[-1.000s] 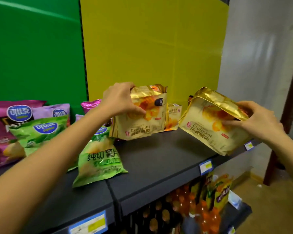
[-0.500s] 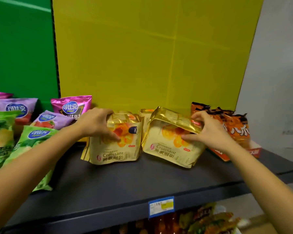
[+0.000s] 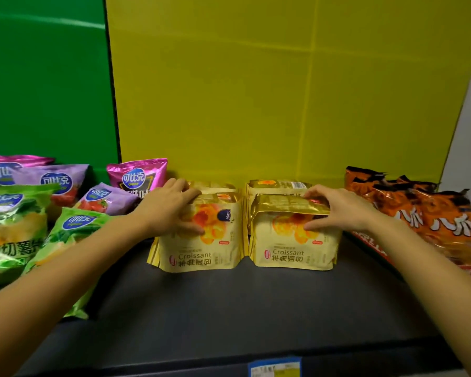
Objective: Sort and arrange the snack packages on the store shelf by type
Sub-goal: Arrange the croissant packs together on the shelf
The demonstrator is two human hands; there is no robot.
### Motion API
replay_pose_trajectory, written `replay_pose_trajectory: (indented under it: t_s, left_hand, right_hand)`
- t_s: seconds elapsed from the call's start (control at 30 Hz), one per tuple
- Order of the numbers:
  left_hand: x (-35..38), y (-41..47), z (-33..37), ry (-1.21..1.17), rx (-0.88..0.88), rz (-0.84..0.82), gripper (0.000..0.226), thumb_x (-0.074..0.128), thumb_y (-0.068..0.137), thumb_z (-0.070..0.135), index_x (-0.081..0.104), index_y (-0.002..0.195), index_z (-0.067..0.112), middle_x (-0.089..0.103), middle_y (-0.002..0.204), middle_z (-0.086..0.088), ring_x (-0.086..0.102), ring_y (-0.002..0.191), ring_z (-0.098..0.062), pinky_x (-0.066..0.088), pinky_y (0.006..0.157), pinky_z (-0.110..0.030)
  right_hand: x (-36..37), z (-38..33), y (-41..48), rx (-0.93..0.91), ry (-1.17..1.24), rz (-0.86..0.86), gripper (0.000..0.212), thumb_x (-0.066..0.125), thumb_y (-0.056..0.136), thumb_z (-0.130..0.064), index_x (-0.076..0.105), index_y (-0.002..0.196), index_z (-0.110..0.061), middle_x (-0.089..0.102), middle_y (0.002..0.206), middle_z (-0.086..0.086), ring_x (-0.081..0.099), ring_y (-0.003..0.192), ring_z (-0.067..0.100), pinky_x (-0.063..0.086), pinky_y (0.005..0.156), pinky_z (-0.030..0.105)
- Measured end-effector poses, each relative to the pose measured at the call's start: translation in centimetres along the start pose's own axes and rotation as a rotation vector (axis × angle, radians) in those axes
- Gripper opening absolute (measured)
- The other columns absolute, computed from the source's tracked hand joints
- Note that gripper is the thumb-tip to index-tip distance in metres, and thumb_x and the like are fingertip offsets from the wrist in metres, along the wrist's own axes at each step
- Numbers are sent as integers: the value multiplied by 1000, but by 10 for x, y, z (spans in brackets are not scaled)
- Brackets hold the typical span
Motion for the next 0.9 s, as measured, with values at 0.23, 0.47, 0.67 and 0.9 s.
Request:
replay_pose_trajectory:
  t_s: [0.23, 0.47, 0.67, 0.9]
  left_hand:
    - [14, 16, -3, -4, 42, 103, 85, 59, 72, 63, 37, 141, 20, 50, 131, -4, 47, 114, -22, 42, 89, -33]
    - [24, 18, -7, -111, -70, 227, 103, 60, 55, 74, 42, 138, 16, 51, 133, -7, 44, 121, -26, 31, 102, -35]
    - [30, 4, -4, -898, -537, 510, 107, 88, 54, 33, 27, 138, 7, 45, 126, -8, 44, 117, -22, 38, 106, -43]
    - [59, 2, 2, -1393, -594, 284, 80, 88, 47, 40, 62, 117, 11, 72, 108, -5, 67, 102, -19, 52, 90, -37]
  right_hand:
    - [15, 6, 31, -26, -113, 47, 74, 62, 71, -64, 38, 135, -35, 51, 137, -4, 51, 119, 20, 43, 78, 31]
    - [20, 14, 40, -78, -153, 158, 86, 62, 66, -67, 35, 140, -33, 38, 148, -3, 32, 136, 20, 22, 111, 40]
    - [36, 27, 24, 213, 683, 408, 130, 84, 49, -41, 3, 149, -24, 13, 158, 6, 17, 144, 26, 20, 115, 48]
    - [93, 49, 35, 396, 1161, -39, 144, 88, 28, -61, 9, 145, -34, 49, 141, 5, 50, 124, 25, 38, 107, 47]
Point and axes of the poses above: each hand's wrist, its own y-axis towards the middle knuckle, its own x-axis out of the palm, z = x × y, the point moved 2 cm from there along y, towards the middle knuckle
